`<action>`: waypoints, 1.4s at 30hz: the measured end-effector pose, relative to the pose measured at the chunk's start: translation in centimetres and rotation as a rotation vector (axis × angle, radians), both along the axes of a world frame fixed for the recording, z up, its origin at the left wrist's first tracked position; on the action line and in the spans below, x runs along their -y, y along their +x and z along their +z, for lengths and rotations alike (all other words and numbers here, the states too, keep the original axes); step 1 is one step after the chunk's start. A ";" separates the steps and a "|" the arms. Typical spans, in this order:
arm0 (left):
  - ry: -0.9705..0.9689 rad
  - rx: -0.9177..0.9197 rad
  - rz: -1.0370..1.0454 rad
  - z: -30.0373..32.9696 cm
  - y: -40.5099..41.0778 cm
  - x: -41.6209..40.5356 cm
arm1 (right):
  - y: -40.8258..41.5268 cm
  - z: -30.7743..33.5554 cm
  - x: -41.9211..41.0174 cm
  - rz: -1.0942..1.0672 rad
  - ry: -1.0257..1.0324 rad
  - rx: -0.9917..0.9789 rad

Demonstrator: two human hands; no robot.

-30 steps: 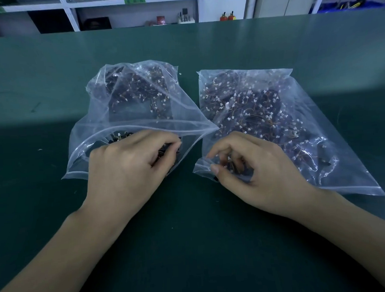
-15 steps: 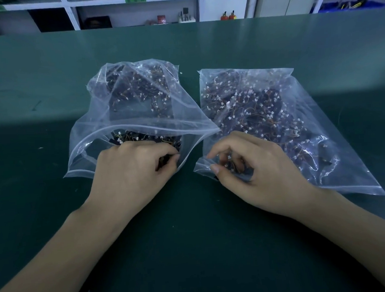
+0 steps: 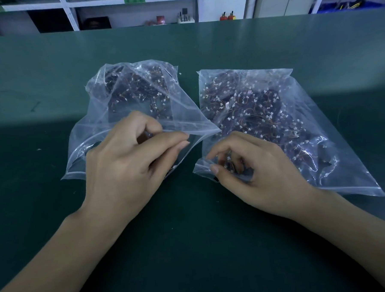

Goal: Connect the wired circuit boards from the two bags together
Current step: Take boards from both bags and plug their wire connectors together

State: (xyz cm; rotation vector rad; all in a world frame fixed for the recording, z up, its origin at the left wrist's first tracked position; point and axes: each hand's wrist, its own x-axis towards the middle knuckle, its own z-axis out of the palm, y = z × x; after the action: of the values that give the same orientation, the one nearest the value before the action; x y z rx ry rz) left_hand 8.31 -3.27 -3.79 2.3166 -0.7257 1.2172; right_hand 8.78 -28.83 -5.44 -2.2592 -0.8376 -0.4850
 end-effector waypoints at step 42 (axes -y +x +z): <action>-0.105 -0.309 -0.204 -0.9 -0.9 2.1 | 0.3 0.4 -0.1 0.026 0.105 0.087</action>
State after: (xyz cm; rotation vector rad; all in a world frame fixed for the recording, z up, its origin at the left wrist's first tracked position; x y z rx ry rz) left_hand 7.41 -5.33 -4.72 2.2124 -0.7451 0.7678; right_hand 9.11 -28.76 -5.07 -2.1414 -0.8641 -0.6043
